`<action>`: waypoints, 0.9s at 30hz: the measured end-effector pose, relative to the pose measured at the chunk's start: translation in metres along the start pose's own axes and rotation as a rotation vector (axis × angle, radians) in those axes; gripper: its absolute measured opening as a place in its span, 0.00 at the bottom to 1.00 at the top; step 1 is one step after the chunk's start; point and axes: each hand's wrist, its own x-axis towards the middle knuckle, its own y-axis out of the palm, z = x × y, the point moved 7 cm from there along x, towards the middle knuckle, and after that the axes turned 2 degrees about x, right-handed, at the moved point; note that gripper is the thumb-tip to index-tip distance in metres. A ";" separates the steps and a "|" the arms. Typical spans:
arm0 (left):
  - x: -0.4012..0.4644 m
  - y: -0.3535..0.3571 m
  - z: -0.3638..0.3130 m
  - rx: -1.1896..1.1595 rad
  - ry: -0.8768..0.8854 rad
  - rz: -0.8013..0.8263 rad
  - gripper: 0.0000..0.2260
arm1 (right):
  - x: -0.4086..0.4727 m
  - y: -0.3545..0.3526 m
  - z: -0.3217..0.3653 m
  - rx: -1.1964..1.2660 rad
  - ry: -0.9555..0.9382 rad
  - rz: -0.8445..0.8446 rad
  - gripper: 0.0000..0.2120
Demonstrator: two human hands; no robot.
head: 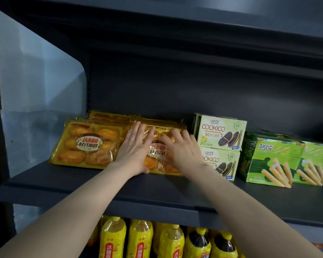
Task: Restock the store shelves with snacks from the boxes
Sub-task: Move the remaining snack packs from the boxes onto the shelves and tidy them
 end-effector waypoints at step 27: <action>0.012 0.005 -0.002 0.076 0.015 -0.226 0.62 | 0.131 0.040 -0.049 0.464 0.344 0.296 0.13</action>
